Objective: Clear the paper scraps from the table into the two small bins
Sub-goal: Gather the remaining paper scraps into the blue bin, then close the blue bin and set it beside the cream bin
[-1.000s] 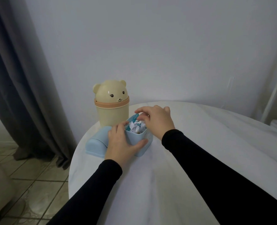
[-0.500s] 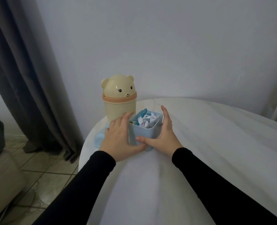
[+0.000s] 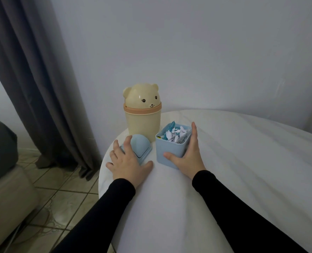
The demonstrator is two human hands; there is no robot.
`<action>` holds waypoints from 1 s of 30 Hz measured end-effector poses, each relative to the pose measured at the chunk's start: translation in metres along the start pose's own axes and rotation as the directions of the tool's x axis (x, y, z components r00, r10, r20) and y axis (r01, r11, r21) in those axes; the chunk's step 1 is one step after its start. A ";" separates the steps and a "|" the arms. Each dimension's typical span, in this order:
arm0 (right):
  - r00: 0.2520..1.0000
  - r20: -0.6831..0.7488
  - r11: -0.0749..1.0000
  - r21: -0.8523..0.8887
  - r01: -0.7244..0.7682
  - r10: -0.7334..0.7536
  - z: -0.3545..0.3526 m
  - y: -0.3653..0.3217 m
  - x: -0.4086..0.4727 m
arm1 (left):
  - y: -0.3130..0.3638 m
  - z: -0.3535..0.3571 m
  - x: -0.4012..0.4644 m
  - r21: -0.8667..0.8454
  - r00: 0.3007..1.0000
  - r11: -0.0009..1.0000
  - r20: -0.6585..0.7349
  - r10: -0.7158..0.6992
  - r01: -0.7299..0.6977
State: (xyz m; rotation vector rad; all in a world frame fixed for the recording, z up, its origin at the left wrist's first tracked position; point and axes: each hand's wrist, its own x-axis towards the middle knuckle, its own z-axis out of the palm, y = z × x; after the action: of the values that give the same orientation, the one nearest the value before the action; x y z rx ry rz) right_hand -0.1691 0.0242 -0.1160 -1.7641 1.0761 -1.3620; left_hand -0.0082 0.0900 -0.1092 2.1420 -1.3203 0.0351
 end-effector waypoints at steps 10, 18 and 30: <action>0.999 0.003 0.999 -0.005 0.048 -0.048 -0.004 0.000 -0.001 | 0.011 0.007 0.008 -0.088 0.998 0.994 0.011 -0.056 0.057; 0.999 -0.024 0.998 0.055 0.028 -0.027 -0.003 0.005 0.000 | 0.009 -0.013 0.023 -0.438 0.993 0.893 0.099 -0.070 0.106; 1.000 -0.026 1.000 0.016 -0.009 0.009 0.002 0.009 0.003 | 0.065 -0.022 -0.008 -0.555 0.937 0.758 -0.268 0.226 -0.342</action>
State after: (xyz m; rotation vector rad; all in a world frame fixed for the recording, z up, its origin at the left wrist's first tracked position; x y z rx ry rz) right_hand -0.1686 0.0172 -0.1225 -1.7328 1.0831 -1.3880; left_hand -0.0592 0.0871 -0.0627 1.3592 -1.3175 -0.0513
